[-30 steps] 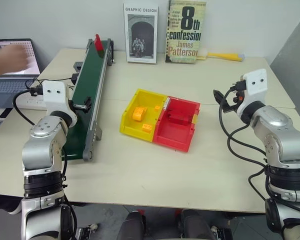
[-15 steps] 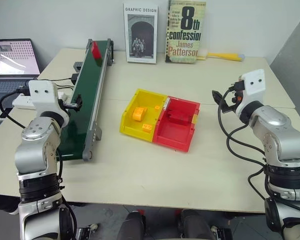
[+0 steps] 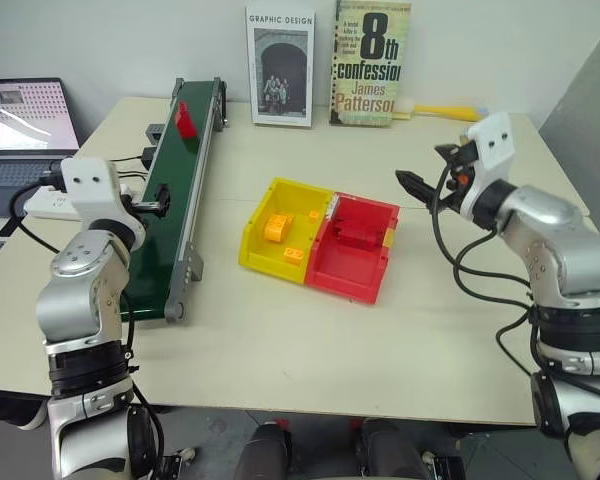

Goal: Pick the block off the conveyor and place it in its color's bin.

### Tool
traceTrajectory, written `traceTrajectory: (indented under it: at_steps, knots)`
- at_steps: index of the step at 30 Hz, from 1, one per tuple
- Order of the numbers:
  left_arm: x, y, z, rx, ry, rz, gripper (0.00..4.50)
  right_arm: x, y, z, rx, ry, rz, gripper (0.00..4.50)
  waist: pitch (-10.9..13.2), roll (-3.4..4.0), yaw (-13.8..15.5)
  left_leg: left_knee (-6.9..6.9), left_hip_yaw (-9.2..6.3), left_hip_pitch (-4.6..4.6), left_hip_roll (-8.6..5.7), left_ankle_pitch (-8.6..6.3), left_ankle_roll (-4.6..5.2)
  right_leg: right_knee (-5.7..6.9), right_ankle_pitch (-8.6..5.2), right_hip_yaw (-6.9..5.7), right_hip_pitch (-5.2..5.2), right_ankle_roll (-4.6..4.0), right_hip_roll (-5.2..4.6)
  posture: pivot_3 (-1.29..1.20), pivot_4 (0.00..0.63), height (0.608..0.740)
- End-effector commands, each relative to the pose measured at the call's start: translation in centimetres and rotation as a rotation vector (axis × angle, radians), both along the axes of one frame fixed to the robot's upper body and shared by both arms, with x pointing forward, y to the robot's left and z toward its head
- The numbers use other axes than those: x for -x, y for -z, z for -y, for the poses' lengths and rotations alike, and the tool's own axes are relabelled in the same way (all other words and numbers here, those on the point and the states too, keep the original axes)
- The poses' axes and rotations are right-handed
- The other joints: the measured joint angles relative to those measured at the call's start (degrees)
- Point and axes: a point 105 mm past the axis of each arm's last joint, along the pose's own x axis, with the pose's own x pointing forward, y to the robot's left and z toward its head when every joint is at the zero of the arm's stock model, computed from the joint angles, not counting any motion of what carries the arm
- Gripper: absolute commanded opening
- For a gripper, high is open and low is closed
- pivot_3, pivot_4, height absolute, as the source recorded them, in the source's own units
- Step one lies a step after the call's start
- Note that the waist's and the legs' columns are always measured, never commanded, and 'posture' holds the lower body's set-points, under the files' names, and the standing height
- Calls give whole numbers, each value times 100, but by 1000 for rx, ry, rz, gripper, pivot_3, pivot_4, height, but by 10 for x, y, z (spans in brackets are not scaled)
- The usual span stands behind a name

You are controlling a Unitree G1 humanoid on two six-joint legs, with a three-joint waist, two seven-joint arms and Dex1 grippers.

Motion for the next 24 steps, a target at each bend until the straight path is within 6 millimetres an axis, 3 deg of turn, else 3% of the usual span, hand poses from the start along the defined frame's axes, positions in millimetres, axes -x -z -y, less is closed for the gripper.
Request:
traceTrajectory:
  at_steps: [1, 6, 15, 24]
  knots:
    - [-10, -9, 2, 3, -31, 29, 4496, 35, -26, -37, -34, -356, 4, 4500, 0, 0, 2, -1, -1, -1, 0, 0, 0, -4, 0, -1, 1, 0, 0, 0, 150, 740]
    - [-17, -9, 1, 17, -47, 28, 4496, 56, -29, -53, -21, -533, -27, 4500, 0, 0, 2, -1, -3, -5, 0, 0, -1, -5, 0, -2, -2, 0, -2, 0, 150, 740]
    - [-28, -4, 7, 17, -33, 10, 4496, 69, -32, -62, 28, -574, -5, 4500, 0, 0, 12, 0, -7, -5, 0, 1, -1, -5, 0, -4, -2, 0, -4, 0, 150, 740]
    - [-37, 1, 10, 31, -37, 8, 4496, 70, -29, -57, 41, -537, -3, 4500, 0, 0, 11, -1, -6, -5, 0, 1, -1, -6, 0, -3, -3, 0, -5, 0, 150, 740]
